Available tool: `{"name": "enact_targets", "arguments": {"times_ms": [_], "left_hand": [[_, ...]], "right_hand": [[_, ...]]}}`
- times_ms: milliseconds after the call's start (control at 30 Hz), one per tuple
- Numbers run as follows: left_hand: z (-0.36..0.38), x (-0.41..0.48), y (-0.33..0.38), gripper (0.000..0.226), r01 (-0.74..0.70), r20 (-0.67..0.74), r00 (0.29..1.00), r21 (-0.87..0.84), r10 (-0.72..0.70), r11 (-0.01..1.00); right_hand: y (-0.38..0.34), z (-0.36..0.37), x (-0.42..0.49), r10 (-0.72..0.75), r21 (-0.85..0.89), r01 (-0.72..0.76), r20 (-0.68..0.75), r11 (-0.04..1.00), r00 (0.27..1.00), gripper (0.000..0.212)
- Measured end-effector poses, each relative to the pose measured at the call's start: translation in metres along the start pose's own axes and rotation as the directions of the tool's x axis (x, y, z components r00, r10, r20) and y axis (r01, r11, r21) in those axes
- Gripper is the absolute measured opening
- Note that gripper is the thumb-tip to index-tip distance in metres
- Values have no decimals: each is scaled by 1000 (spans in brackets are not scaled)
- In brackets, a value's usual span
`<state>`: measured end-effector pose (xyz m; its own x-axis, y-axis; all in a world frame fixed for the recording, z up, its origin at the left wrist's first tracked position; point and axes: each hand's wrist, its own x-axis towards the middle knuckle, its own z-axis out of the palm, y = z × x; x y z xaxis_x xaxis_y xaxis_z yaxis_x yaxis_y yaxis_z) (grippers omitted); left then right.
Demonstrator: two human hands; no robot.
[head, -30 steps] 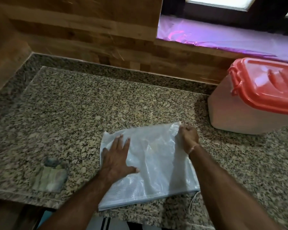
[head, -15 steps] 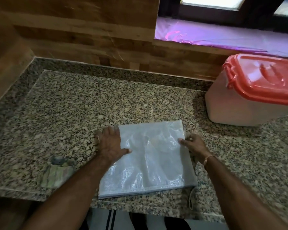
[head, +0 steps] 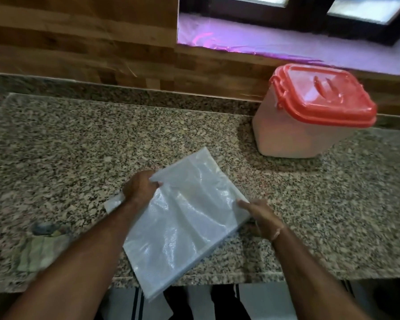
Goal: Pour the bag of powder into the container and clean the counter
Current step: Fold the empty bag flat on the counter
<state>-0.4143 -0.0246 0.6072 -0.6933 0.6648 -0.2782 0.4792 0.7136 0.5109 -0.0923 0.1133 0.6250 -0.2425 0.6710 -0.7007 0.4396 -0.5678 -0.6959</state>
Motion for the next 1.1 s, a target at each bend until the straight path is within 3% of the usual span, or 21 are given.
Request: {"name": "enact_targets", "arguments": {"times_ms": [100, 133, 167, 267, 433, 533, 600, 700, 800, 867, 933, 1000, 1100], "left_hand": [[-3, -6, -11, 34, 90, -1, 996, -53, -90, 995], [-3, -9, -12, 36, 115, -11, 993, -88, -116, 989], [-2, -13, -12, 38, 139, -17, 990, -112, -142, 984], [3, -26, -10, 53, 217, -13, 975, -131, -220, 967], [-5, -30, -14, 39, 257, 24, 966, -193, -257, 947], [-7, -31, -21, 30, 286, 145, 955, -224, -258, 932], [-2, -29, -31, 37, 347, 217, 933, -319, -288, 882], [-1, -31, -36, 34, 410, 222, 911, -420, -347, 809], [-18, -35, -18, 21, 453, 264, 890, -597, -371, 662], [-36, -34, -3, 8, 471, 325, 881, -678, -344, 564], [-58, -33, 19, 6, 427, 327, 902, -763, -280, 484], [-81, -32, 41, 19, 356, 282, 931, -838, -231, 414], [-106, -30, 56, 38, 253, 187, 963, -878, -196, 407]], "right_hand": [[16, 19, -21, 18, 446, -44, 62, 894, 998, 22], [19, 30, -25, 17, 498, -60, 91, 865, 996, 22], [24, 41, -27, 13, 473, -62, 107, 879, 994, 22], [34, 66, -29, -24, 185, 15, 47, 983, 999, 18], [18, 54, -26, -106, -17, 108, 81, 994, 991, 7], [3, 38, -27, -120, 18, 119, 111, 993, 987, 8], [-9, 32, -28, -98, 18, 96, 111, 995, 989, 15], [-20, 28, -22, -45, -58, 53, 131, 997, 990, 20], [-35, 23, -18, -65, 32, 60, 181, 998, 981, 6], [-52, 22, -18, -108, 115, 90, 162, 989, 981, 12], [-76, 23, -22, -170, 236, 135, 136, 962, 976, 22], [-101, 26, -21, -254, 304, 210, 113, 929, 960, 35], [-128, 29, -24, -355, 342, 300, 110, 890, 929, 38]]}}
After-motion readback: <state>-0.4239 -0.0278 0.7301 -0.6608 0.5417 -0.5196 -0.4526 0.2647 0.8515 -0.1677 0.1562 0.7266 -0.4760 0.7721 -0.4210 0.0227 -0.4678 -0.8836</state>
